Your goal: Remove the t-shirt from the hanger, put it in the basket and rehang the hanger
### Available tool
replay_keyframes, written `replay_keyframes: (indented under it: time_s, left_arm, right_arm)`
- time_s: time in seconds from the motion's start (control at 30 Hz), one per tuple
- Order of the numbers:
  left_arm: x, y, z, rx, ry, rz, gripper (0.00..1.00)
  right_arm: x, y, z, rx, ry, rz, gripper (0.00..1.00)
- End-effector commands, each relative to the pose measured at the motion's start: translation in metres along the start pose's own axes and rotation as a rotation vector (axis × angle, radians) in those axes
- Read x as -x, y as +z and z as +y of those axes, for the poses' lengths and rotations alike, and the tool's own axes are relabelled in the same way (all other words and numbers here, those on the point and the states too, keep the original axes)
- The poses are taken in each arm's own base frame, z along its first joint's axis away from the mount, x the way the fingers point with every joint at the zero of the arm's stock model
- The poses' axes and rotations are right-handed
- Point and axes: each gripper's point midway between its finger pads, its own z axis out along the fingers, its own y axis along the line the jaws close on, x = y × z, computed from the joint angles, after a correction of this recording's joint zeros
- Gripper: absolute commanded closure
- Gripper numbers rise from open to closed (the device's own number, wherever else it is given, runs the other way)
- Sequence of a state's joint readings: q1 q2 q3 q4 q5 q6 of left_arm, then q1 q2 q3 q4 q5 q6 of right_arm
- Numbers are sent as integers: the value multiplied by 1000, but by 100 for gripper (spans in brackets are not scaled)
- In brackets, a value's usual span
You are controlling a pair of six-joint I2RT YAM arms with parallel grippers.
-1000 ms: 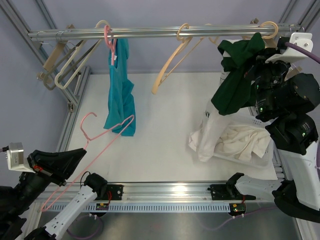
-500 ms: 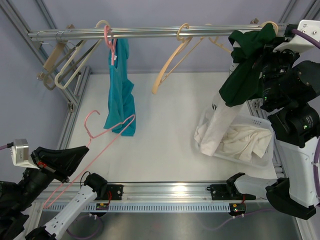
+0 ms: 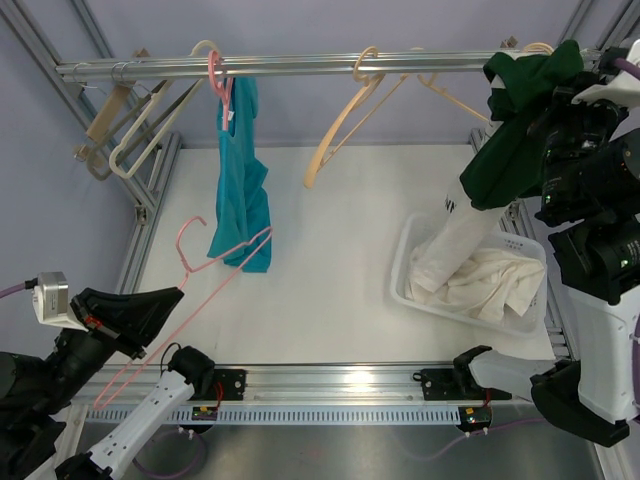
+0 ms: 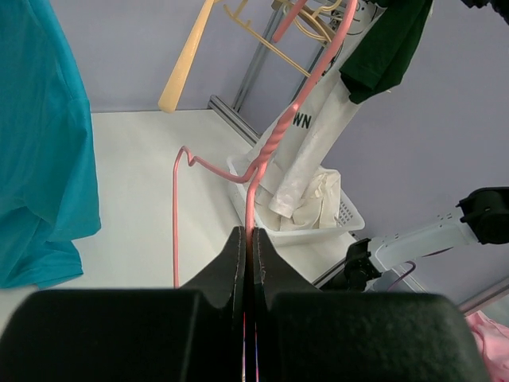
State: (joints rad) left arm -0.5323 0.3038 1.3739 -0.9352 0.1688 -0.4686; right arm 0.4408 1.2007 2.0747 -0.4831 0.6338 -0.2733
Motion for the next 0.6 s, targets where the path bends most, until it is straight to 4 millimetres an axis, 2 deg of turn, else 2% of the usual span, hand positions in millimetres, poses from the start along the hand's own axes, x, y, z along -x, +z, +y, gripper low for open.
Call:
replay_keyframes:
  time_s: [0.0,0.03,0.07,0.1,0.13,0.17,0.2,0.23,0.27,0.3,0.33,0.37,0.4,0.43,0.47,0.53,0.57]
  left_arm:
    - [10,13,-3,-20,19,-30,100]
    - [9,13,-2,-18,18,-28,100]
    - [8,13,-2,-18,18,-28,100]
    - [7,14,-2,-16,18,-26,100]
    - [8,13,-2,-18,20,-30,100]
    - [7,13,-1,-15,21,-28,100]
    - [8,13,-1,-13,23,-30,100]
    - [7,13,0,-12,24,-28,100]
    - [8,14,0,-11,25,-29,100]
    - [7,14,0,-10,26,-27,100]
    - [7,13,0,-12,28,-28,100]
    - [7,15,0,-11,27,-22,100]
    - [7,16,0,-9,29,-22,100]
    - [7,16,0,-11,29,-22,100]
    - [6,17,0,-11,27,-18,100]
    - [7,19,-1,-15,24,-18,100]
    - [8,20,-1,-15,24,-18,100]
  right_arm:
    - [-14,-3,-1,0,-12,0,100]
    - [-27,-4,2,3,-8,19,100]
    - [-63,-1,14,11,9,78,100]
    - [-68,-11,11,20,44,77,100]
    - [-83,-15,15,36,68,97,100]
    - [-121,-18,25,43,98,159,100]
    - [-125,-30,18,40,137,156,100]
    - [-142,-36,17,24,151,182,100]
    - [-180,-43,19,3,170,243,100]
    - [-185,-54,9,-23,196,241,100]
    - [-201,-61,0,-72,200,262,100]
    - [-235,-71,-2,-98,195,324,100]
    - [-240,-82,-11,-121,214,319,100]
    - [-254,-89,-19,-164,216,337,100]
    - [-287,-103,-19,-182,229,406,100]
    - [-310,-119,-22,-196,268,443,100]
    - [-342,-133,-21,-228,302,510,100]
